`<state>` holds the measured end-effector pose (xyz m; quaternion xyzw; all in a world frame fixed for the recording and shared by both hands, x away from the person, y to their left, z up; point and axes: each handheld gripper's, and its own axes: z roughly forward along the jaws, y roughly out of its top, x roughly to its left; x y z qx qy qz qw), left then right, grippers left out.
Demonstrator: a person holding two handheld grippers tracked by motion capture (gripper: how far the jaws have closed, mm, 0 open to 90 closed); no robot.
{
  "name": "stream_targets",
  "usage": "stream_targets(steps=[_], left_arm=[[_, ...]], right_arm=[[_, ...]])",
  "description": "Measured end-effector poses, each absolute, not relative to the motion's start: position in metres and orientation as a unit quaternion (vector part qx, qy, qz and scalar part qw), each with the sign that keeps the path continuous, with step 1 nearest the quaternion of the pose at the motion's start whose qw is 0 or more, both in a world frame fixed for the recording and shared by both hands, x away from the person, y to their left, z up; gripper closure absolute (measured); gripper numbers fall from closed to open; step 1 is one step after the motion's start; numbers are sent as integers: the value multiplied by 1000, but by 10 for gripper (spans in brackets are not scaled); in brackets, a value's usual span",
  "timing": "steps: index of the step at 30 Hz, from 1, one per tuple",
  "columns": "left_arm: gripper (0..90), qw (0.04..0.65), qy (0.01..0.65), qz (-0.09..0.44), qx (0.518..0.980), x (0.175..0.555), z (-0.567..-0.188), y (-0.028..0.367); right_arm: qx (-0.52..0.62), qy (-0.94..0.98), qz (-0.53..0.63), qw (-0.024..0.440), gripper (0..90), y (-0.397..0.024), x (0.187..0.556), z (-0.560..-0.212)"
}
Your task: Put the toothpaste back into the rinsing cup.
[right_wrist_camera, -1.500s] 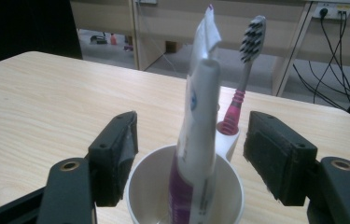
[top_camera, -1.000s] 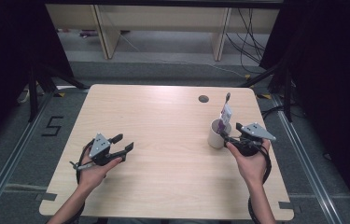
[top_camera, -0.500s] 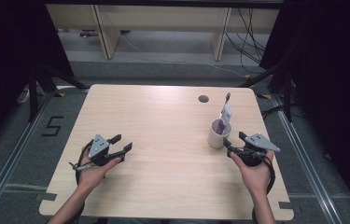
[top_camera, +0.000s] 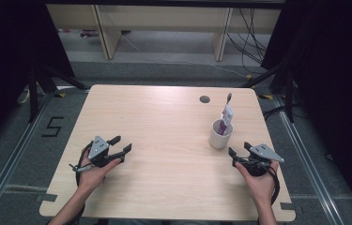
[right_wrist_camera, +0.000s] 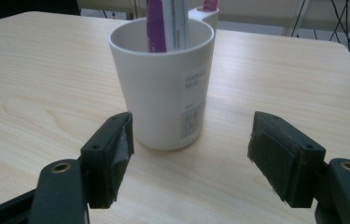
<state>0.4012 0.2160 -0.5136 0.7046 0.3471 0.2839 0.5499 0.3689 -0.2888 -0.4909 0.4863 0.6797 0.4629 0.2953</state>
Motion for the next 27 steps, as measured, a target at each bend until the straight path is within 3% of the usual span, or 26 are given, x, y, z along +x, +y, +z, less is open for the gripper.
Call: stream_targets(steps=[6, 11, 13, 27], left_arm=[[397, 549, 348, 289, 703, 401, -517, 215], [396, 547, 350, 291, 702, 400, -519, 215], [396, 544, 357, 290, 702, 399, -521, 215], [390, 548, 362, 295, 693, 397, -522, 218]], right_arm=[[482, 675, 463, 313, 313, -290, 366, -500], [496, 665, 471, 300, 314, -287, 363, -502], [481, 667, 470, 321, 314, -290, 364, -503], [484, 658, 481, 318, 316, -289, 360, -505]])
